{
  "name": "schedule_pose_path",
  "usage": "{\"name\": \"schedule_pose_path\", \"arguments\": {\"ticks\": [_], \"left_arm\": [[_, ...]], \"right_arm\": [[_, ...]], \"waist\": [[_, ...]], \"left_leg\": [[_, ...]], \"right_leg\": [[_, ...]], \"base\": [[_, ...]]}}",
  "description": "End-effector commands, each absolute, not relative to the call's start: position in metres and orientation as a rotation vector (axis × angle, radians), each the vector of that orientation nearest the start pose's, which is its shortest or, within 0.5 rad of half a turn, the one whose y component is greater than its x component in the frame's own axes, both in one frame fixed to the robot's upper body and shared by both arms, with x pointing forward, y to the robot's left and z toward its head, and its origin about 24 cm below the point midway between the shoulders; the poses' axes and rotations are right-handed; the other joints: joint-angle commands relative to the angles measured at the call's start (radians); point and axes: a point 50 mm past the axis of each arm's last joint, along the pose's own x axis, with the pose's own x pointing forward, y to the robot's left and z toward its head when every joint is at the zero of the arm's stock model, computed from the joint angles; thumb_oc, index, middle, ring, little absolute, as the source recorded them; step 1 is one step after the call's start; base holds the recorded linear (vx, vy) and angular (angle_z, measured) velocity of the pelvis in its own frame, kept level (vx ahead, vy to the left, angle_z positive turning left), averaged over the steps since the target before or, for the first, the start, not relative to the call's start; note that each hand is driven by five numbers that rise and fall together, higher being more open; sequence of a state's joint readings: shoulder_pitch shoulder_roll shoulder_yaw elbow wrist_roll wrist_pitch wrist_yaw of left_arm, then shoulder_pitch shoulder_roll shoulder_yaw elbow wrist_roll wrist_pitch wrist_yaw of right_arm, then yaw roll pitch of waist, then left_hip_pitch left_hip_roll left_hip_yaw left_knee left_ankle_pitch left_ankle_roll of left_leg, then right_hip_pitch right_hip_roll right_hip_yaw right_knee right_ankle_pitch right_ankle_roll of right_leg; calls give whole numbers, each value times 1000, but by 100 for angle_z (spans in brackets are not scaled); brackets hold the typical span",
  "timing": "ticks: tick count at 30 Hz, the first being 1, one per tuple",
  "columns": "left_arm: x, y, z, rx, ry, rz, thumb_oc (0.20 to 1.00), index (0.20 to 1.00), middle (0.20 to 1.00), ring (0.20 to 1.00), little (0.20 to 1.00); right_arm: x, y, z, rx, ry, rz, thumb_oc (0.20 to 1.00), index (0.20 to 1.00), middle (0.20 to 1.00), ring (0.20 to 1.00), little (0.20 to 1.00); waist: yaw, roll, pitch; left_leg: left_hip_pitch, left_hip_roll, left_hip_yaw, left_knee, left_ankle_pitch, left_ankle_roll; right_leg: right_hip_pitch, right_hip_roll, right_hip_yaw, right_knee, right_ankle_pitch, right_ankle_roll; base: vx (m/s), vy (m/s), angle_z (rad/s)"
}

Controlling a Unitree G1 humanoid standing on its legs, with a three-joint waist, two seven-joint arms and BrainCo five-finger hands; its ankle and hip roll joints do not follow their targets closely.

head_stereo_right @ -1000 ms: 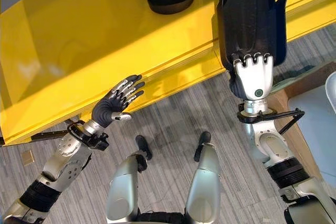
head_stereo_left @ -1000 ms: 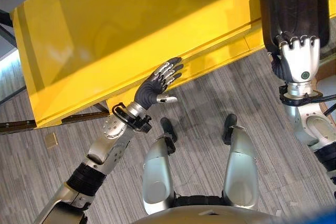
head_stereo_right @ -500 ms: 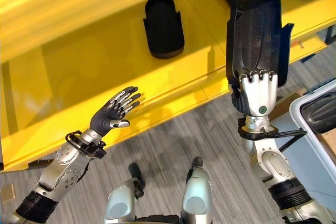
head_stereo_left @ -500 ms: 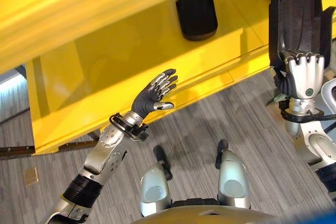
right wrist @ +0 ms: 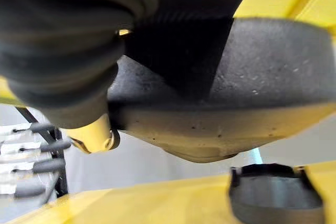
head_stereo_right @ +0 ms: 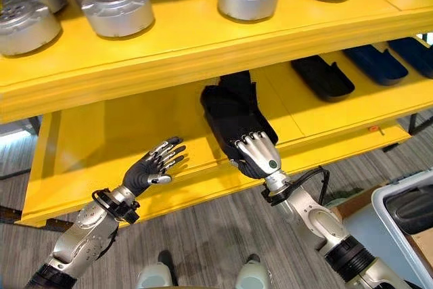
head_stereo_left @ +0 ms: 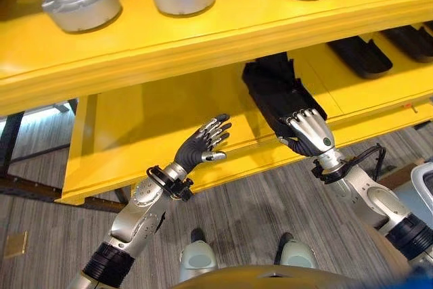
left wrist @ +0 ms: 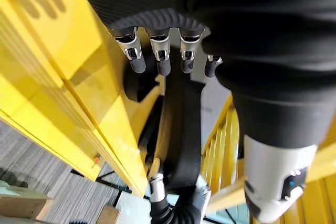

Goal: Move parts from the plastic box to the shelf.

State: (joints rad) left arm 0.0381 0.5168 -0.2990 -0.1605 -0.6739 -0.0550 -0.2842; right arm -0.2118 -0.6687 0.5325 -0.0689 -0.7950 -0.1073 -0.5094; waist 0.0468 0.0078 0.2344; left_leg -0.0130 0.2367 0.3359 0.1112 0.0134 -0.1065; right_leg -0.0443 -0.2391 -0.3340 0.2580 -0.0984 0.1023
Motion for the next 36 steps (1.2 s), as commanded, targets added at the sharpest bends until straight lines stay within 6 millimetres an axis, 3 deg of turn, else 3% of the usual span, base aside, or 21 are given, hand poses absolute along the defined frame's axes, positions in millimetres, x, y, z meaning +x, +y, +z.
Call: {"name": "schedule_pose_path", "arguments": {"ticks": [1,7,16,26,36], "left_arm": [[236,152,85,-132,-126,-618,1000,1000,1000,1000,1000],[240,156,86,-98,-135,-603,1000,1000,1000,1000,1000],[249,153,91,-56,-159,-617,1000,1000,1000,1000,1000],[257,150,95,-57,-180,-627,1000,1000,1000,1000,1000],[258,147,99,-67,-195,-630,1000,1000,1000,1000,1000]], "right_arm": [[271,-121,140,-1213,-921,88,200,200,200,200,200],[279,-99,135,-1206,-936,146,200,200,200,200,200],[312,-86,139,-1227,-834,2,200,200,200,200,200],[343,-104,139,-1326,-650,-204,200,200,200,200,200],[340,-122,122,-1341,-524,-232,200,200,200,200,200]], "waist": [[-12,-21,49],[39,-23,85],[87,-15,131],[97,8,170],[70,10,170]], "left_leg": [[30,-49,18,35,-62,67],[-20,-53,-6,52,-50,66],[-90,-54,-33,80,-35,61],[-138,-45,-40,101,-24,54],[-131,-37,-24,102,-27,56]], "right_leg": [[38,52,27,31,-65,-17],[27,47,6,41,-60,-14],[11,51,-4,47,-56,-18],[-27,48,0,69,-54,-23],[-49,40,18,84,-52,-20]], "base": [[-19,12,24],[-20,11,19],[-36,-16,11],[-48,-6,4],[-27,7,-1]]}}
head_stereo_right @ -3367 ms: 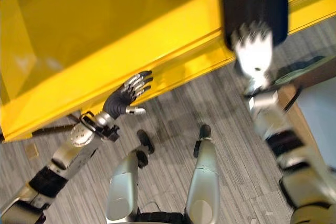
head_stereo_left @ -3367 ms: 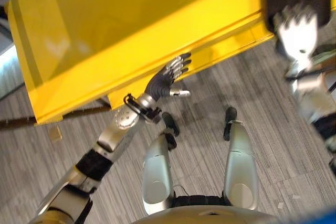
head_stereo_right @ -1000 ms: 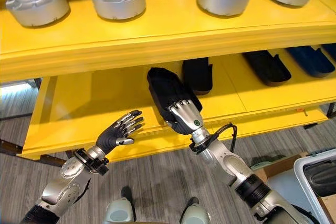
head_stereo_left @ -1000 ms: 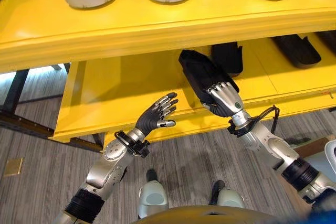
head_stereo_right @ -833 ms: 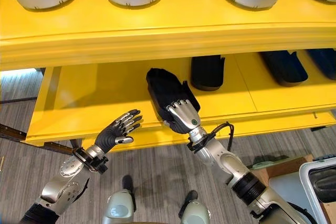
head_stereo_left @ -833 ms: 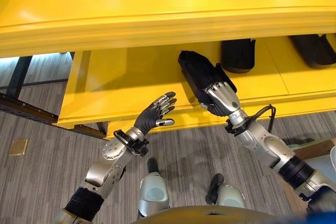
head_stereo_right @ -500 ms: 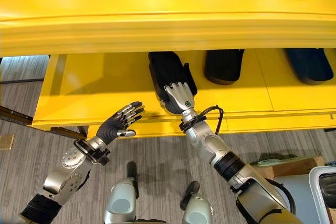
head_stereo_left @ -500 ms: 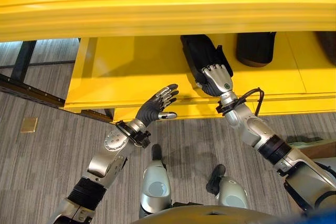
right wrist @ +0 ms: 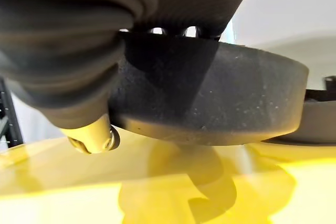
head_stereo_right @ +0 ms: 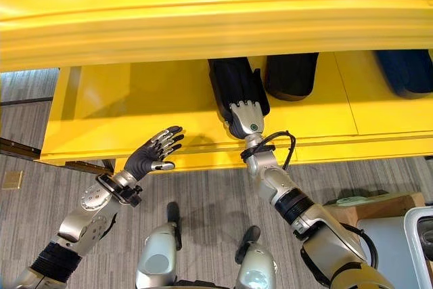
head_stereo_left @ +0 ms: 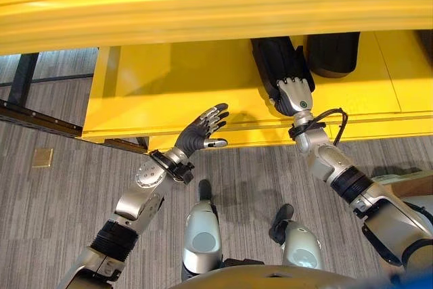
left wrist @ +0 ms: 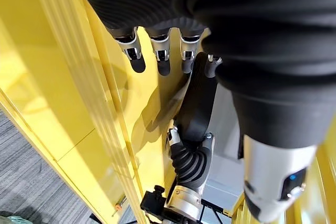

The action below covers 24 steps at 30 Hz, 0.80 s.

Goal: Move parts from the plastic box to the shelf.

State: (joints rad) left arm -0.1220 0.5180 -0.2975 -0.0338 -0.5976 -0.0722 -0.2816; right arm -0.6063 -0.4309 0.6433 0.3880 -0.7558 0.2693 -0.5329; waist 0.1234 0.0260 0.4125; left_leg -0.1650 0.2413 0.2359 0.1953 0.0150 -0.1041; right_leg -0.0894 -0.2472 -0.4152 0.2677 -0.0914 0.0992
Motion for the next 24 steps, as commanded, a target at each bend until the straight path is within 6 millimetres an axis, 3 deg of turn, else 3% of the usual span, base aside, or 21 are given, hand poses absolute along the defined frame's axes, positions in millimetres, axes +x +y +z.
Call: {"name": "schedule_pose_path", "arguments": {"ticks": [1,8,24], "left_arm": [[258,148,99,-66,-195,-628,1000,1000,1000,1000,1000],[254,148,96,-80,-185,-625,1000,1000,1000,1000,1000],[252,148,94,-105,-180,-607,1000,1000,1000,1000,1000]], "right_arm": [[340,-123,120,-1330,-513,-228,200,200,200,200,200],[325,-124,106,-1316,-509,-155,200,200,200,200,200],[314,-126,102,-1328,-516,-136,200,200,200,200,200]], "waist": [[-9,-8,-7],[-34,-7,-17],[-58,-1,-24]], "left_leg": [[22,-41,77,19,-30,53],[37,-29,91,21,-33,52],[56,-35,96,18,-43,57]], "right_leg": [[-6,47,100,78,-60,-16],[-10,37,110,94,-65,-15],[-13,33,125,104,-74,-12]], "base": [[-42,14,-10],[-3,11,-4],[5,5,-3]]}}
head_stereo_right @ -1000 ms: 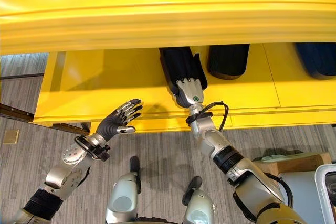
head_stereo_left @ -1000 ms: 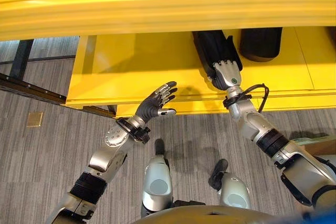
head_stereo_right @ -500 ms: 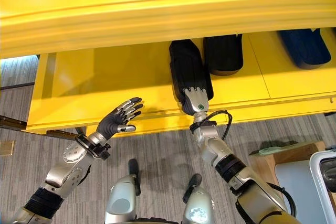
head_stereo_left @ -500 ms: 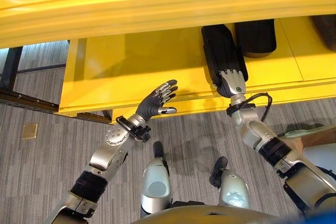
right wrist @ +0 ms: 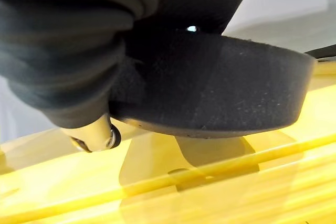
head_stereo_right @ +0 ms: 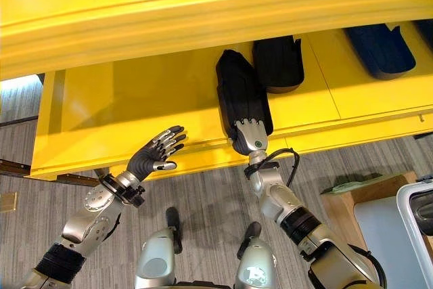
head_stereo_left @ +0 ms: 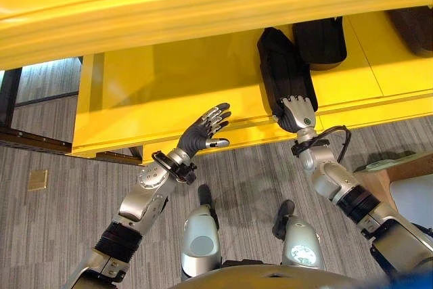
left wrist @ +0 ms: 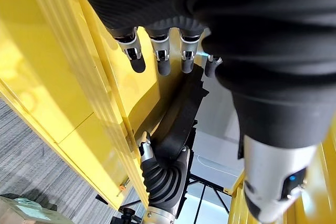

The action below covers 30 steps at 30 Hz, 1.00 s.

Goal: Move parts from the plastic box to the shelf.

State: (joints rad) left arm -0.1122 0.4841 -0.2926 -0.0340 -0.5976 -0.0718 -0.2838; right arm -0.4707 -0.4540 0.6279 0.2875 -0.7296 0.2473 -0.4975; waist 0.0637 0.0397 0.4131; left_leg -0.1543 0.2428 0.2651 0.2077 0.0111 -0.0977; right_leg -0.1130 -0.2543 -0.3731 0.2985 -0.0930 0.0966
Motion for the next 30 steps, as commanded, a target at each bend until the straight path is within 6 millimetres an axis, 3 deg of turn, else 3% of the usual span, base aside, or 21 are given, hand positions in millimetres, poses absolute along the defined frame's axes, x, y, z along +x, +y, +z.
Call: {"name": "schedule_pose_path", "arguments": {"ticks": [1,26,27,30], "left_arm": [[252,148,93,-106,-180,-607,1000,1000,1000,1000,1000],[249,143,90,-119,-157,-642,1000,1000,1000,1000,1000],[249,143,90,-121,-157,-642,1000,1000,1000,1000,1000],[250,145,89,-131,-153,-622,1000,1000,1000,1000,1000]], "right_arm": [[314,-126,102,-1328,-513,-139,200,200,200,200,200],[307,-149,87,-1315,-427,-221,200,200,200,200,200],[307,-148,87,-1309,-432,-208,200,200,200,200,200],[305,-113,99,-1299,-598,47,200,200,200,200,200]], "waist": [[2,-14,-25],[-23,-7,-37],[-24,-6,-36],[-12,-1,-34]], "left_leg": [[46,-37,67,4,-39,51],[63,-36,68,15,-52,60],[63,-36,66,17,-54,60],[58,-43,56,24,-57,60]], "right_leg": [[11,41,84,73,-72,-10],[18,42,101,85,-82,-14],[17,42,102,86,-82,-14],[15,37,100,93,-86,-15]], "base": [[0,0,0],[2,1,-1],[11,31,-1],[9,30,0]]}}
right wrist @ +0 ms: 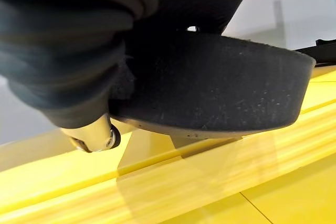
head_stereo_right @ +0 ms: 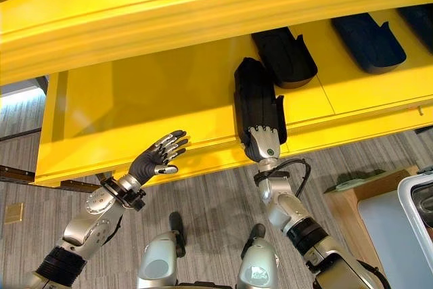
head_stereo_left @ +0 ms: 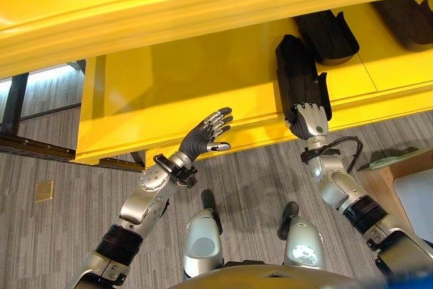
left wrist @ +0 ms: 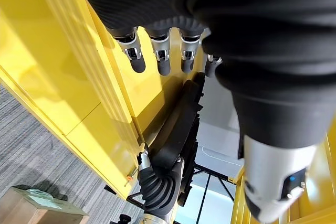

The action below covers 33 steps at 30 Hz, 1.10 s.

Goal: Move parts from the plastic box to the shelf.

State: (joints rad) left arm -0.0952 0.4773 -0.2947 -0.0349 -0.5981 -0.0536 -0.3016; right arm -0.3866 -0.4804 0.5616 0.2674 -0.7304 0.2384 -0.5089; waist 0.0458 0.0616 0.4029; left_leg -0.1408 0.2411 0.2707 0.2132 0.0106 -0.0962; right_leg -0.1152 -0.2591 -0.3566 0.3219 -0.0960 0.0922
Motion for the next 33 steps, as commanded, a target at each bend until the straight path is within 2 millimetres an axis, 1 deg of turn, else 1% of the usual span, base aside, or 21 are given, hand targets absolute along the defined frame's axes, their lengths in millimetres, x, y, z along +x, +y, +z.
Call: {"name": "schedule_pose_path", "arguments": {"ticks": [1,5,7,10,15,19,21,23,25,26,27,28,29,30,31,32,33], "left_arm": [[250,145,90,-134,-152,-624,1000,1000,1000,1000,1000],[250,145,87,-133,-136,-613,1000,1000,1000,1000,1000],[250,146,88,-134,-140,-605,1000,1000,1000,1000,1000],[249,146,89,-159,-160,-618,1000,1000,1000,1000,1000],[247,143,96,-157,-204,-676,1000,1000,1000,1000,1000],[246,141,102,-164,-247,-710,1000,1000,1000,1000,1000],[246,140,106,-162,-264,-725,1000,1000,1000,1000,1000],[247,139,107,-149,-271,-737,1000,1000,1000,1000,1000],[248,138,105,-138,-257,-737,1000,1000,1000,1000,1000],[248,138,105,-138,-257,-737,1000,1000,1000,1000,1000],[247,140,100,-139,-246,-726,1000,1000,1000,1000,1000],[246,143,98,-129,-243,-709,1000,1000,1000,1000,1000],[244,146,95,-128,-231,-687,1000,1000,1000,1000,1000],[244,149,92,-140,-208,-678,1000,1000,1000,1000,1000],[244,148,91,-148,-195,-685,1000,1000,1000,1000,1000],[244,146,91,-153,-189,-698,1000,1000,1000,1000,1000],[245,141,91,-158,-181,-738,1000,1000,1000,1000,1000]], "right_arm": [[305,-110,101,-1298,-611,72,200,200,200,200,200],[296,-80,110,-1306,-734,262,200,200,200,200,200],[293,-69,114,-1304,-772,328,200,200,200,200,200],[291,-58,115,-1316,-795,391,200,200,200,200,200],[290,-48,116,-1323,-821,432,200,200,200,200,200],[290,-44,117,-1325,-827,431,200,200,200,200,200],[290,-44,115,-1335,-817,423,200,200,200,200,200],[292,-47,112,-1345,-791,397,200,200,200,200,200],[296,-57,105,-1353,-727,340,200,200,200,200,200],[296,-57,105,-1353,-727,340,200,200,200,200,200],[297,-65,97,-1348,-673,297,200,200,200,200,200],[297,-68,94,-1339,-663,284,200,200,200,200,200],[296,-72,90,-1327,-656,275,200,200,200,200,200],[295,-75,88,-1333,-645,257,200,200,200,200,200],[297,-78,87,-1333,-613,233,200,200,200,200,200],[298,-80,86,-1339,-600,216,200,200,200,200,200],[302,-86,85,-1358,-575,163,200,200,200,200,200]], "waist": [[7,-22,-23],[28,-20,-22],[38,-20,-21],[51,-20,-16],[62,-23,-6],[64,-32,-4],[64,-41,-7],[62,-47,-12],[57,-55,-24],[57,-55,-24],[61,-61,-31],[64,-63,-34],[57,-69,-43],[43,-73,-54],[37,-73,-61],[34,-72,-63],[23,-66,-65]], "left_leg": [[43,-42,49,20,-57,58],[39,-48,39,16,-54,57],[36,-52,36,16,-54,57],[28,-56,35,16,-53,57],[22,-60,46,19,-55,62],[20,-65,64,31,-68,72],[20,-71,76,39,-79,84],[21,-77,83,42,-86,93],[33,-90,95,31,-96,106],[33,-90,95,31,-96,106],[65,-92,108,10,-113,99],[84,-88,127,-8,-110,99],[110,-87,148,-35,-105,99],[127,-95,157,-60,-95,97],[134,-105,159,-79,-84,90],[136,-113,157,-90,-78,86],[129,-139,135,-111,-67,85]], "right_leg": [[17,41,82,70,-84,-11],[15,32,73,75,-82,-7],[15,29,68,74,-81,-4],[11,22,61,73,-76,0],[12,8,50,63,-63,9],[26,-9,45,32,-42,26],[40,-23,42,6,-22,41],[47,-34,42,-9,-4,50],[53,-49,31,-19,26,54],[53,-49,31,-19,26,54],[58,-67,-4,-12,39,66],[51,-74,-37,-1,50,68],[48,-49,-56,5,38,70],[50,11,-56,-1,4,55],[53,53,-58,-15,-12,35],[55,77,-54,-31,-17,23],[55,123,-14,-80,-14,7]], "base": [[0,0,0],[9,14,1],[12,40,9],[4,66,12],[5,97,12],[30,150,8],[48,207,0],[41,193,-2],[54,190,-2],[120,202,-16],[104,162,-45],[150,200,-64],[134,108,-76],[178,59,-69],[160,16,-67],[132,-46,-43],[86,-75,-12]]}}
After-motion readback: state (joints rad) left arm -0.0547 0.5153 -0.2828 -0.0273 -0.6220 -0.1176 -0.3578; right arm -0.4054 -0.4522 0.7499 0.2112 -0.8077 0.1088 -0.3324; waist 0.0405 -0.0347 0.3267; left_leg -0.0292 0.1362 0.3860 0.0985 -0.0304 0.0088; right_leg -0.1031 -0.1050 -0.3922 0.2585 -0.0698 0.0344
